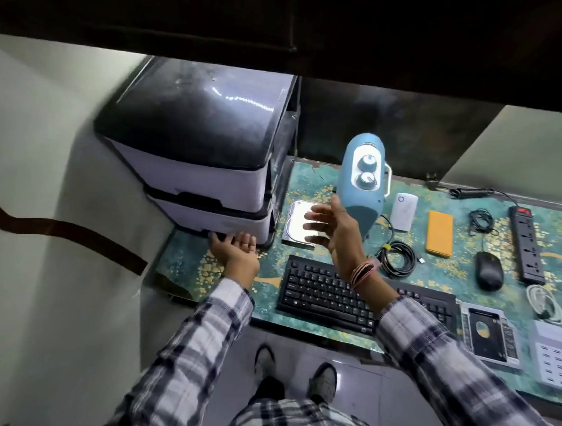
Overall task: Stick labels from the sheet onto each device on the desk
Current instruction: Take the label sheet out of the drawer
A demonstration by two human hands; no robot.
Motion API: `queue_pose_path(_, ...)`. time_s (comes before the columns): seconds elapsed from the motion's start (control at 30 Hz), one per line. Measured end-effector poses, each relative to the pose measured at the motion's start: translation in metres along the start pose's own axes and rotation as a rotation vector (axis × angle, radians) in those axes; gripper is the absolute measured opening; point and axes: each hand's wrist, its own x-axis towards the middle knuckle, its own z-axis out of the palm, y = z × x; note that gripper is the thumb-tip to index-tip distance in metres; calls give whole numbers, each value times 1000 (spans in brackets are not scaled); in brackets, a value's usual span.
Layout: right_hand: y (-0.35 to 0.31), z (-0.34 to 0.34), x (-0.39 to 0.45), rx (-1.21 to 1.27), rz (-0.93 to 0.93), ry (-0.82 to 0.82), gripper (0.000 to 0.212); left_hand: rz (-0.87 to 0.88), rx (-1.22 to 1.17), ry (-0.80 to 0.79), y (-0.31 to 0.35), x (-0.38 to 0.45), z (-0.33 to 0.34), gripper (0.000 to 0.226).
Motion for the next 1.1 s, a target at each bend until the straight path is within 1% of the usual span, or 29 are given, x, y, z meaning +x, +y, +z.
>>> queue_pose_path(0.07,1,15,3,-2,12,-9,57,-65,-82,19,16,23,-4,63)
queue_pose_path(0.1,3,20,3,1,18,-10,57,-72,-79,50,22,39,-6,60)
queue_pose_path(0.13,7,24,4,-17,25,-19,58,-40,-31,92,26,49,-8,57)
queue_pose_path(0.2,11,37,8,-34,43,-41,60,-15,-24,124,31,69,-7,50)
queue_pose_path(0.27,16,46,13,-51,56,-65,62,19,27,155,33,84,-7,51)
queue_pose_path(0.33,19,53,16,-65,65,-82,62,51,11,119,34,98,-9,56)
queue_pose_path(0.37,21,58,18,-67,65,-87,61,27,-18,102,36,105,-11,57)
queue_pose_path(0.43,24,63,21,-67,70,-100,59,-23,-72,59,38,106,-15,51)
queue_pose_path(0.57,32,80,27,-134,59,-170,59,-91,-87,21,43,95,-32,57)
queue_pose_path(0.67,38,90,27,-214,6,-225,54,-41,-71,72,33,97,-59,46)
queue_pose_path(0.73,40,103,27,-261,-21,-283,48,-36,-72,144,29,96,-78,47)
queue_pose_path(0.8,43,120,27,-365,-30,-317,42,-39,-87,198,30,93,-92,49)
queue_pose_path(0.87,51,135,34,-554,-115,-355,34,-63,-64,225,36,80,-98,49)
queue_pose_path(0.9,57,143,40,-720,-190,-410,29,-65,-57,219,36,79,-101,49)
queue_pose_path(0.97,64,157,50,-1179,-272,-569,26,-96,4,217,37,72,-105,54)
queue_pose_path(1.0,68,167,55,-1398,-268,-632,27,-86,27,212,39,67,-108,56)
queue_pose_path(1.03,70,173,57,-1550,-258,-669,30,-101,27,204,38,67,-113,57)
queue_pose_path(1.07,74,181,61,-1675,-226,-699,34,-113,-15,183,36,70,-119,57)
queue_pose_path(1.1,77,186,67,-1745,-234,-727,37,-91,-55,146,34,72,-121,56)
